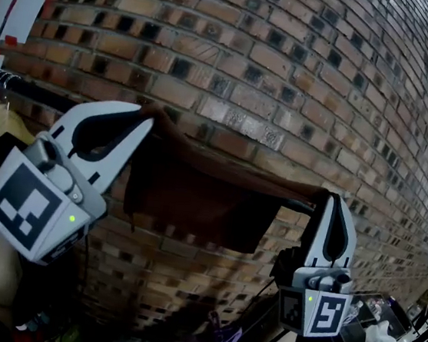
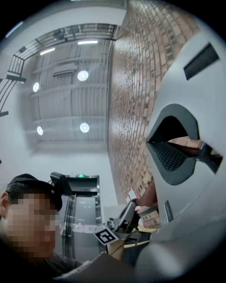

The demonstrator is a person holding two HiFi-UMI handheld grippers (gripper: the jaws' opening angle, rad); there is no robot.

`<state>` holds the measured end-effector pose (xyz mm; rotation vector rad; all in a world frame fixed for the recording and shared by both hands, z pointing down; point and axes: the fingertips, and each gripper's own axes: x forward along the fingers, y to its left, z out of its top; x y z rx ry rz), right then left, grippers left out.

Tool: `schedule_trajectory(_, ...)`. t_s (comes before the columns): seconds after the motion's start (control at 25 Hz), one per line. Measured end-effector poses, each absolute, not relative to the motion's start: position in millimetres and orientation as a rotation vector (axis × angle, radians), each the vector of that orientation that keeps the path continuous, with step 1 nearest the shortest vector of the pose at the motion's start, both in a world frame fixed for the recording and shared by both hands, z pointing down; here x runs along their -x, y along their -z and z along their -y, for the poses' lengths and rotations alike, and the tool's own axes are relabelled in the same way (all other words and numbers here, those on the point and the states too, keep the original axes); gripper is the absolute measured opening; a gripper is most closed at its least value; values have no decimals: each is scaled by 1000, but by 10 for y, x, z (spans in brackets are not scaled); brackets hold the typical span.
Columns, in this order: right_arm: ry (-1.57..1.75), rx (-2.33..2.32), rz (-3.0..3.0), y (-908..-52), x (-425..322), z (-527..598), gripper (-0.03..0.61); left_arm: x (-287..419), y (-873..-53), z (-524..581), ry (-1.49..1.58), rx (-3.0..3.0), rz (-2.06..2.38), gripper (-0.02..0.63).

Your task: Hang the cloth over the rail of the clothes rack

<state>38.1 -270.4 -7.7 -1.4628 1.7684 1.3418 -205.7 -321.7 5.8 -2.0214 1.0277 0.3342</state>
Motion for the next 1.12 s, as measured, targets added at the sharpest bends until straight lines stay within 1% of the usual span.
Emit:
schedule_trajectory(0.12,-1230,1419,-1843,-134,-431,2743,32,1977,-264,3301,-387,2106,-1032,21)
schedule_trajectory(0.36,-1181,1402,-1901,-691,-425,2863,34,2054,-706,3306,-459,2008,-1121,32)
schedule_trajectory(0.56,-1021,1390,-1907,-1025,-470,3019,33,2090,-1079,3435,-497,2076,-1199,72)
schedule_trajectory(0.64,-1003,1413,-1899,-1148,-497,3093,34,2105,-1200,3498,-514,2114,-1220,78)
schedule_trajectory(0.84,-1039,1522,-1898,-1339,-482,3210,34,2100,-1353,3623,-549,2198,-1227,124)
schedule_trajectory(0.92,-1012,1525,-1907,-1357,-466,3236,34,2106,-1387,3663,-563,2237,-1224,126)
schedule_trajectory(1.0,-948,1488,-1918,-1337,-472,3252,34,2104,-1392,3688,-598,2261,-1213,120)
schedule_trajectory(1.04,-917,1483,-1924,-1338,-499,3271,34,2096,-1383,3691,-616,2270,-1203,94)
schedule_trajectory(1.08,-889,1490,-1935,-1353,-533,3300,34,2087,-1369,3690,-630,2275,-1193,86)
schedule_trajectory(1.12,-864,1505,-1953,-1382,-564,3335,34,2077,-1357,3685,-637,2276,-1186,35)
